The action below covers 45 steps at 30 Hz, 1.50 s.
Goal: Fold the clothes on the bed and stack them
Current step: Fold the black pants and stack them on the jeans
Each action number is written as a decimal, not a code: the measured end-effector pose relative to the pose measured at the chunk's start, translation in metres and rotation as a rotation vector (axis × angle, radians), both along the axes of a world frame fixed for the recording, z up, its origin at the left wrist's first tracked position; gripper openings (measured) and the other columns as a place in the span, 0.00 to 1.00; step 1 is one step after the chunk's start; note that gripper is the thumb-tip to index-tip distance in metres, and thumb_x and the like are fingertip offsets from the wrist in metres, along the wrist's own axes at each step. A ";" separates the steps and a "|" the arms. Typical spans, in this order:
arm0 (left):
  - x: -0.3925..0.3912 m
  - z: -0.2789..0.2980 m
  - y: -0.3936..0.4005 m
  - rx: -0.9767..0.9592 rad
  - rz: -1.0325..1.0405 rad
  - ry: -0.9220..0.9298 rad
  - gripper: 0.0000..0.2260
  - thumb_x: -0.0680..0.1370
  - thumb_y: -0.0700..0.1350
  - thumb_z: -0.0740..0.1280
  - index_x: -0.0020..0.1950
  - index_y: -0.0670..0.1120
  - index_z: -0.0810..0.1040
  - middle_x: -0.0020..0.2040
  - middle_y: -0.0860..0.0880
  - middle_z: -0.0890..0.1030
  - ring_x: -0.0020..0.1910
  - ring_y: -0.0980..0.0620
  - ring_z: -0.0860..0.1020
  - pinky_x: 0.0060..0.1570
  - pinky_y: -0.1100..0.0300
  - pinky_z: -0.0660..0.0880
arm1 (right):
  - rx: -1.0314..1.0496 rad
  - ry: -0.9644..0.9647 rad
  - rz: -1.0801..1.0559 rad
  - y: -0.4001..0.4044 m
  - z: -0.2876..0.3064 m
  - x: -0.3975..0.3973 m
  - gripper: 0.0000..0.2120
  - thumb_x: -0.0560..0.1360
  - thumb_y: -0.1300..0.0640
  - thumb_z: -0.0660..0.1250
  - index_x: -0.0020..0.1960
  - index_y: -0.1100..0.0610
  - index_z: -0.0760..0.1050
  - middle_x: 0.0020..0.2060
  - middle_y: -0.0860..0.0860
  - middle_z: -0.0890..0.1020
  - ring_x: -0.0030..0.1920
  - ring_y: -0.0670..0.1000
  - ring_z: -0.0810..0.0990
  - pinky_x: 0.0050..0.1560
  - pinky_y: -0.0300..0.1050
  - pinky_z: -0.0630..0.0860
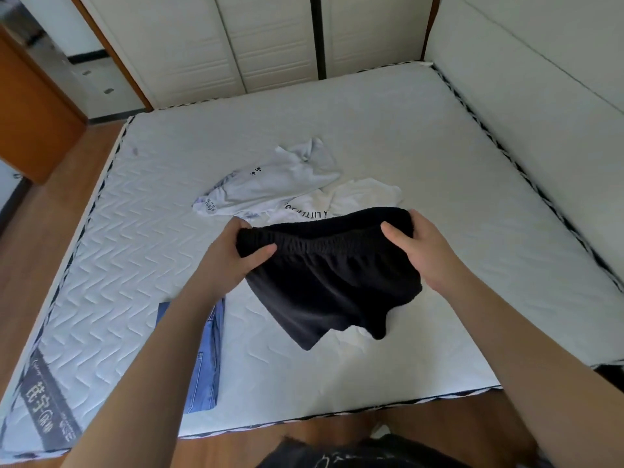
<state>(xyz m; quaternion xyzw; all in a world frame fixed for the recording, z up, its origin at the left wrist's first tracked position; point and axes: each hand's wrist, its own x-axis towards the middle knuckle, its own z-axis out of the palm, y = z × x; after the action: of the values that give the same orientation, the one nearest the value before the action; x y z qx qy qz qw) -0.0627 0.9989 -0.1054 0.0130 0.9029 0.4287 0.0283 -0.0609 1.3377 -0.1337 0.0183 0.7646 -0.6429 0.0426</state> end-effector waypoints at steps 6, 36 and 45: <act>-0.024 0.008 -0.017 -0.291 -0.261 -0.100 0.15 0.66 0.58 0.78 0.44 0.59 0.74 0.36 0.54 0.77 0.36 0.60 0.75 0.36 0.69 0.69 | 0.301 0.139 0.099 0.023 0.005 -0.022 0.17 0.77 0.45 0.66 0.62 0.30 0.68 0.61 0.32 0.75 0.61 0.35 0.73 0.60 0.37 0.67; -0.101 -0.019 -0.030 -0.134 -0.301 0.016 0.23 0.68 0.56 0.78 0.35 0.51 0.63 0.29 0.57 0.64 0.30 0.58 0.62 0.30 0.66 0.60 | 1.019 0.168 0.251 0.038 0.016 -0.064 0.09 0.77 0.57 0.68 0.44 0.58 0.69 0.33 0.49 0.72 0.33 0.52 0.68 0.35 0.48 0.66; -0.101 0.054 0.016 -0.124 -0.074 0.289 0.18 0.72 0.47 0.76 0.35 0.52 0.66 0.46 0.52 0.74 0.42 0.58 0.73 0.44 0.70 0.67 | 0.991 0.431 0.254 0.067 0.065 -0.099 0.14 0.81 0.62 0.60 0.62 0.51 0.78 0.51 0.48 0.80 0.48 0.52 0.78 0.48 0.48 0.74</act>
<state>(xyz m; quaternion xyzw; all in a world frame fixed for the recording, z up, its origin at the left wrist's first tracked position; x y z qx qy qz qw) -0.1636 1.0153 -0.0514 0.1063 0.9212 0.3644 -0.0855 -0.1598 1.4051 -0.0683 -0.1882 0.9631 -0.1854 -0.0511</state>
